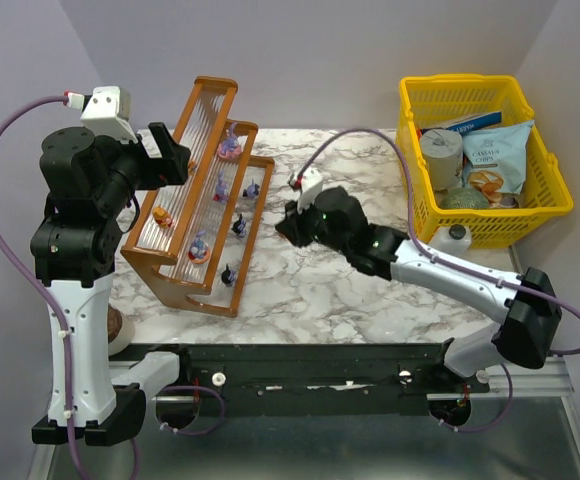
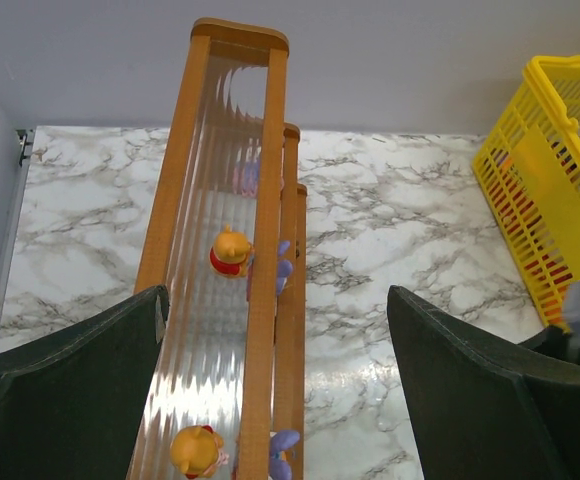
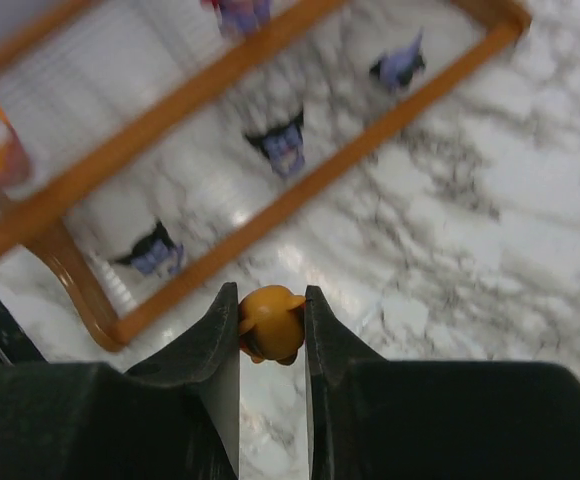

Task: Place and organize the plastic toys onto the shelf

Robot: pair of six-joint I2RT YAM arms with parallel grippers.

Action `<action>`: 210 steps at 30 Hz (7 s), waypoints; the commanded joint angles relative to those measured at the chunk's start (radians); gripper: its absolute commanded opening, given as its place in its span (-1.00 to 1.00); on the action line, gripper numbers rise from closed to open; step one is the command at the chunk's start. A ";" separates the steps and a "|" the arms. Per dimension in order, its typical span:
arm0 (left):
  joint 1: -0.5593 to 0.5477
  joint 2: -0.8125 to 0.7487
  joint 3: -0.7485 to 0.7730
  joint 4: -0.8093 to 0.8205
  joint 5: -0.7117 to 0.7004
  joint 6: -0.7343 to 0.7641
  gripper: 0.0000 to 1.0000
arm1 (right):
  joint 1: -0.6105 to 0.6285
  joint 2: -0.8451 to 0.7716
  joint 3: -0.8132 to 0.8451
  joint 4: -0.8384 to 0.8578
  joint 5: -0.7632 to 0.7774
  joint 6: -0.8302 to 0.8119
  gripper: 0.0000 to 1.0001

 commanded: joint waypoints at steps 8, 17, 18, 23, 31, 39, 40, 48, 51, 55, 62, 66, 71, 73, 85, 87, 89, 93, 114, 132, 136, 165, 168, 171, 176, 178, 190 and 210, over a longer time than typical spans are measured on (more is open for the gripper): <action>0.001 0.109 0.111 0.013 -0.084 0.019 0.98 | -0.099 0.313 0.780 -0.176 -0.227 -0.292 -0.93; 0.002 0.189 0.134 0.036 -0.196 -0.033 0.97 | -0.119 0.617 1.166 -0.146 -0.339 -0.381 -0.92; 0.002 0.195 0.137 0.039 -0.209 -0.036 0.97 | -0.119 0.631 1.181 -0.114 -0.347 -0.384 -0.92; 0.004 0.238 0.160 0.048 -0.264 -0.052 0.98 | -0.119 0.710 1.252 -0.046 -0.364 -0.389 -0.86; 0.005 0.279 0.165 0.085 -0.262 -0.073 0.98 | -0.116 0.818 1.322 0.028 -0.384 -0.370 -0.86; 0.013 0.307 0.157 0.082 -0.290 -0.070 0.98 | -0.093 0.876 1.356 0.049 -0.378 -0.373 -0.86; 0.016 0.310 0.155 0.081 -0.295 -0.072 0.98 | -0.092 0.878 1.353 0.051 -0.378 -0.372 -0.87; 0.028 0.315 0.139 0.087 -0.310 -0.069 0.98 | -0.081 0.896 1.342 0.049 -0.364 -0.381 -0.88; 0.030 0.318 0.137 0.088 -0.310 -0.070 0.98 | -0.081 0.898 1.332 0.048 -0.350 -0.381 -0.88; 0.033 0.319 0.129 0.091 -0.305 -0.073 0.98 | -0.081 0.901 1.332 0.037 -0.335 -0.376 -0.88; 0.033 0.325 0.123 0.090 -0.295 -0.075 0.98 | -0.081 0.924 1.353 0.006 -0.330 -0.356 -0.88; 0.033 0.325 0.119 0.091 -0.292 -0.075 0.97 | -0.081 0.931 1.353 0.008 -0.332 -0.358 -0.88; 0.033 0.328 0.116 0.091 -0.288 -0.075 0.97 | -0.081 0.930 1.347 0.009 -0.321 -0.359 -0.80; 0.033 0.331 0.120 0.091 -0.287 -0.075 0.98 | -0.081 0.930 1.344 0.009 -0.318 -0.359 -0.74; 0.033 0.351 0.137 0.087 -0.272 -0.079 0.98 | -0.081 0.930 1.350 0.019 -0.294 -0.347 -0.27; 0.033 0.354 0.139 0.085 -0.267 -0.079 0.98 | -0.081 0.931 1.351 0.020 -0.298 -0.347 -0.22; 0.033 0.354 0.140 0.085 -0.267 -0.078 0.98 | -0.081 0.934 1.351 0.025 -0.294 -0.344 -0.21; 0.033 0.356 0.140 0.082 -0.265 -0.078 0.98 | -0.081 0.936 1.353 0.029 -0.289 -0.338 -0.19; 0.033 0.374 0.139 0.082 -0.242 -0.073 0.98 | -0.090 0.954 1.373 0.040 -0.284 -0.292 -0.19; 0.033 0.382 0.140 0.082 -0.215 -0.069 0.97 | -0.090 0.936 1.368 0.037 -0.271 -0.319 -0.03; 0.034 0.384 0.135 0.094 -0.184 -0.059 0.98 | -0.089 0.898 1.333 0.039 -0.260 -0.324 0.14; 0.034 0.509 0.134 0.191 0.070 -0.070 0.42 | -0.228 0.137 0.537 -0.081 -0.241 -0.215 0.53; 0.033 0.525 0.132 0.194 0.081 -0.072 0.35 | -0.228 0.094 0.460 -0.106 -0.206 -0.194 0.53; 0.033 0.542 0.140 0.191 0.087 -0.069 0.26 | -0.230 0.046 0.395 -0.124 -0.175 -0.181 0.53; 0.033 0.548 0.137 0.188 0.094 -0.064 0.14 | -0.230 0.000 0.330 -0.136 -0.128 -0.183 0.53; 0.033 0.545 0.132 0.191 0.095 -0.065 0.11 | -0.230 -0.006 0.315 -0.142 -0.120 -0.183 0.53; 0.033 0.531 0.097 0.199 0.074 -0.041 -0.07 | -0.228 -0.020 0.293 -0.142 -0.102 -0.155 0.53; 0.033 0.563 0.103 0.255 0.103 0.019 -0.64 | -0.233 -0.009 0.282 -0.142 -0.068 -0.169 0.53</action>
